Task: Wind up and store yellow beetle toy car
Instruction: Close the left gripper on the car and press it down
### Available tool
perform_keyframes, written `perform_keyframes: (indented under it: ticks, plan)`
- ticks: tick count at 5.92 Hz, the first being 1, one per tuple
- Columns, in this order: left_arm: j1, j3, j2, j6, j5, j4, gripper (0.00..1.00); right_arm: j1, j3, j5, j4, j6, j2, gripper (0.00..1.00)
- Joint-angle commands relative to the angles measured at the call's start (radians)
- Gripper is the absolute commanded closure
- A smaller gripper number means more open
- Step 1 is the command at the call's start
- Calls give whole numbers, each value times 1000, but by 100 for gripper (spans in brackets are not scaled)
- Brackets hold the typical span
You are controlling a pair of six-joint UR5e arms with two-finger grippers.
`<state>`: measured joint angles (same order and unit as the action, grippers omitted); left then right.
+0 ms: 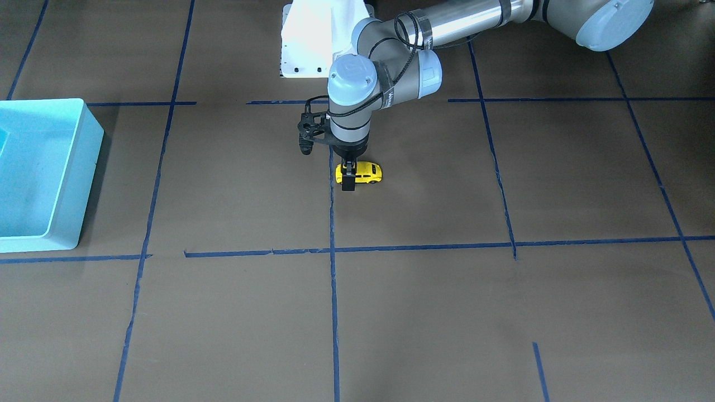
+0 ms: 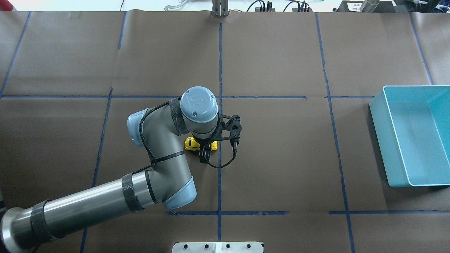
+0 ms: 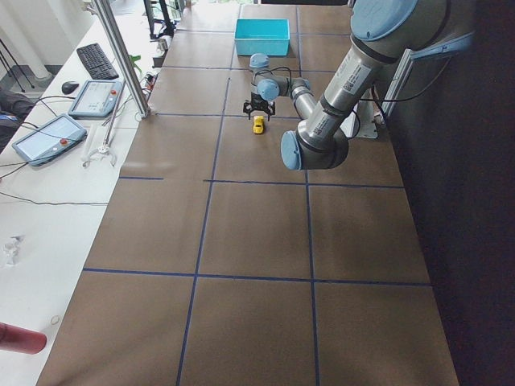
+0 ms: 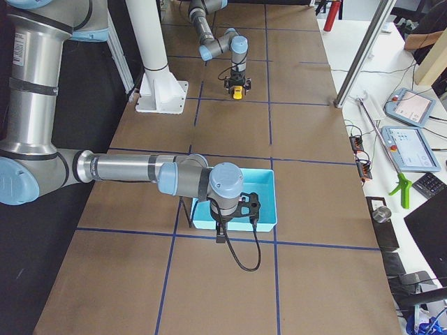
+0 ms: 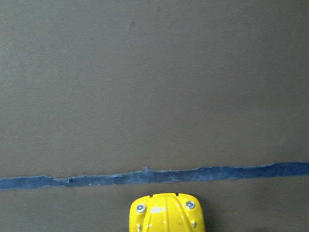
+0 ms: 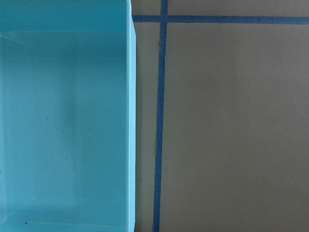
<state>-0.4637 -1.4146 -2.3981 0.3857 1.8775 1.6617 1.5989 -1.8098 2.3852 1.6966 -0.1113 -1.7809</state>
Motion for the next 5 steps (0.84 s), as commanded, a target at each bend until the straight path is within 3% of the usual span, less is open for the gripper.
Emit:
perform_keyframes:
  ticks: [1, 3, 5]
  plan:
    - [0, 2, 1, -2, 0, 1, 14, 1, 1, 0, 2, -1, 0, 0]
    - [-1, 2, 5, 1, 0, 1, 42, 0, 1, 0, 2, -1, 0, 0]
    - [-12, -3, 7, 10, 2, 3, 94, 1, 1, 0, 2, -1, 0, 0]
